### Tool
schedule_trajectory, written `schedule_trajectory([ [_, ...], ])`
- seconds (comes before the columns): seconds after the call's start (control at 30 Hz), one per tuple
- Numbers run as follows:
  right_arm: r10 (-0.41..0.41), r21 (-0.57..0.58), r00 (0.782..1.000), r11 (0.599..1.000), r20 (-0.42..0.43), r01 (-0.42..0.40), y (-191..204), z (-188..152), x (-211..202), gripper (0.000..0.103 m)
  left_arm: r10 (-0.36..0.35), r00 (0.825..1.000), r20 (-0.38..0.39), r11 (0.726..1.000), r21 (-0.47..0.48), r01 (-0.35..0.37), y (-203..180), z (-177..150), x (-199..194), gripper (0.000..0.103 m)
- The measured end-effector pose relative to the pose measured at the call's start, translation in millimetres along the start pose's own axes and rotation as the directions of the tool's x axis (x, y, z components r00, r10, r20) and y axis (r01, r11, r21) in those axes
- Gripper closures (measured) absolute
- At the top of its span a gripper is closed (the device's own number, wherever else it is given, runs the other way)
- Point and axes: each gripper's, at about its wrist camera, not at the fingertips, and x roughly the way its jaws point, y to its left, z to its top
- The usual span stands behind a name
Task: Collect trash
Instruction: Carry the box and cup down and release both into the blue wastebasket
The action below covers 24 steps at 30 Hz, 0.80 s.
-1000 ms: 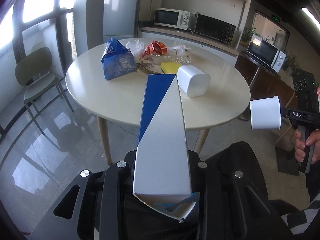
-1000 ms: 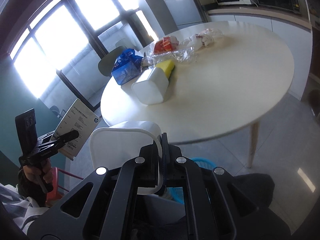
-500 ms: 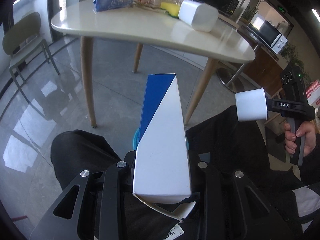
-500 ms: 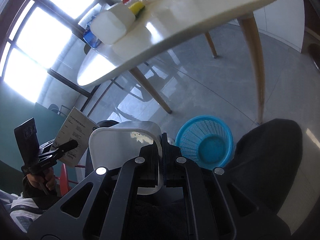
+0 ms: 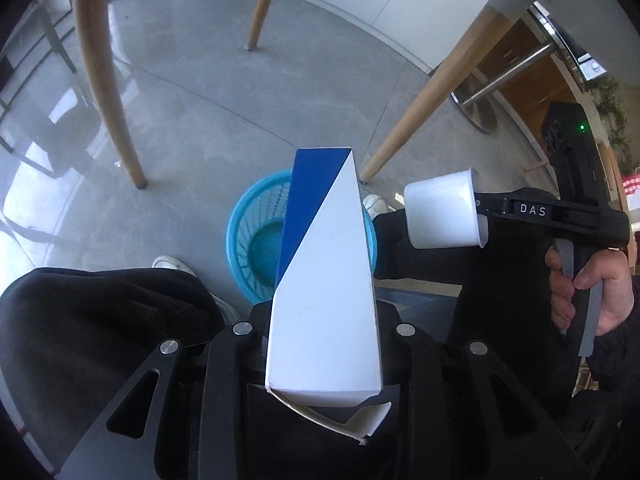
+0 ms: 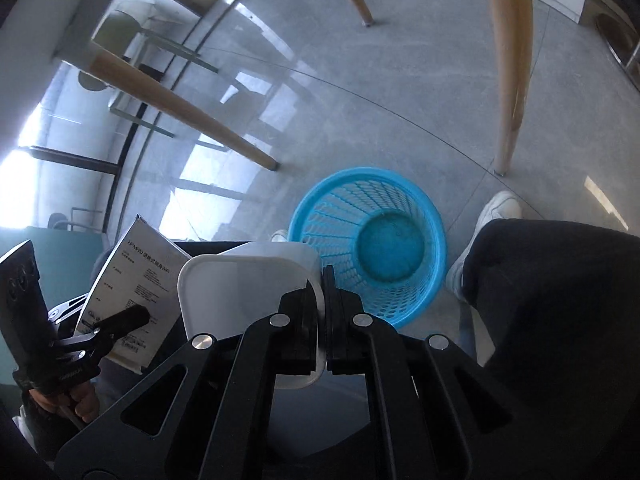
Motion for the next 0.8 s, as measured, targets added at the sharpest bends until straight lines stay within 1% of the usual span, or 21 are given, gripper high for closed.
schedule_trajectory([
  [0.07,-0.033,0.014,0.999,0.999,-0.040,0.034,-6,8,22,0.101,-0.003,0.997,-0.079,1.000,-0.017,0.002,3,8,22,0.073],
  [0.13,-0.065,0.031,0.995,0.997,-0.078,0.068,-14,12,44,0.101,-0.020,0.990,-0.136,0.999,-0.032,0.016,7,14,43,0.073],
  [0.23,-0.098,0.062,0.988,0.992,-0.123,0.106,-25,18,68,0.101,-0.006,0.977,-0.213,0.998,-0.057,-0.007,8,22,68,0.073],
  [0.37,-0.103,0.107,0.982,0.987,-0.160,0.121,-38,23,92,0.101,0.003,0.967,-0.255,0.999,-0.048,-0.016,0,26,82,0.072],
  [0.5,-0.117,0.111,0.977,0.984,-0.180,0.139,-46,25,101,0.100,0.011,0.960,-0.281,0.998,-0.058,-0.028,6,31,98,0.071],
  [0.53,-0.120,0.110,0.976,0.984,-0.183,0.142,-46,25,102,0.098,0.013,0.958,-0.287,0.998,-0.061,-0.031,6,32,99,0.071],
  [0.57,-0.129,0.111,0.974,0.982,-0.187,0.151,-45,26,103,0.097,0.014,0.957,-0.290,0.997,-0.063,-0.034,10,33,105,0.068],
  [0.6,-0.136,0.114,0.972,0.981,-0.190,0.159,-47,25,105,0.083,0.014,0.955,-0.296,0.997,-0.066,-0.035,11,34,111,0.066],
  [0.63,-0.140,0.116,0.972,0.980,-0.188,0.163,-47,26,104,0.054,0.013,0.952,-0.304,0.997,-0.066,-0.035,11,34,113,0.059],
  [0.67,-0.146,0.117,0.973,0.979,-0.179,0.169,-48,27,102,0.038,0.019,0.950,-0.312,0.997,-0.065,-0.042,12,35,115,0.043],
  [0.7,-0.166,0.117,0.972,0.975,-0.168,0.186,-48,28,100,0.015,0.033,0.949,-0.314,0.996,-0.067,-0.057,12,34,113,0.033],
  [0.73,-0.183,0.116,0.971,0.972,-0.155,0.202,-48,29,99,0.016,0.039,0.949,-0.312,0.995,-0.071,-0.064,12,34,112,0.024],
  [0.8,-0.181,0.114,0.974,0.974,-0.137,0.197,-47,31,95,0.015,0.037,0.950,-0.311,0.995,-0.081,-0.065,14,34,110,0.017],
])
